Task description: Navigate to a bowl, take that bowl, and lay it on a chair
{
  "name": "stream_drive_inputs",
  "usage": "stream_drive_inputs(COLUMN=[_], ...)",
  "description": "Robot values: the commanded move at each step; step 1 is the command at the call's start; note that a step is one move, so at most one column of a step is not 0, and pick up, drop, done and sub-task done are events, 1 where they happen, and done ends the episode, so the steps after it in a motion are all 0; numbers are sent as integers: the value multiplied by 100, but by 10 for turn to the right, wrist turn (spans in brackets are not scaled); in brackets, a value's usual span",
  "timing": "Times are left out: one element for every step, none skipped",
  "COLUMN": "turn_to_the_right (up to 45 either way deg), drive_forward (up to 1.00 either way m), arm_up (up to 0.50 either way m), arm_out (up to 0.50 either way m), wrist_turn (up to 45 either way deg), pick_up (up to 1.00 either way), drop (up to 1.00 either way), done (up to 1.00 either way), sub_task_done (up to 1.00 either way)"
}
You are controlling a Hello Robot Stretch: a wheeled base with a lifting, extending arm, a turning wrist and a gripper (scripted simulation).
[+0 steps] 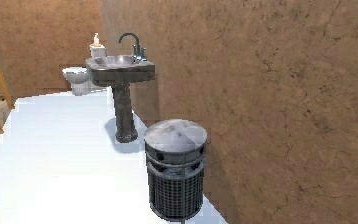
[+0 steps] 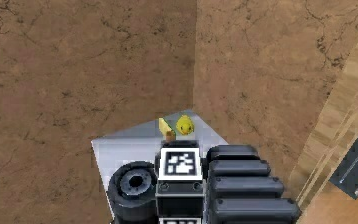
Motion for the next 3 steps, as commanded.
stream_drive_inputs(turn_to_the_right=[-360, 0, 0], drive_forward=[0, 100, 100], arm_up=[0, 0, 0], arm_out=[0, 0, 0], wrist_turn=[0, 0, 0], pick_up=[0, 0, 0], drop=[0, 0, 0], done=[0, 0, 0], sub_task_done=[0, 0, 0])
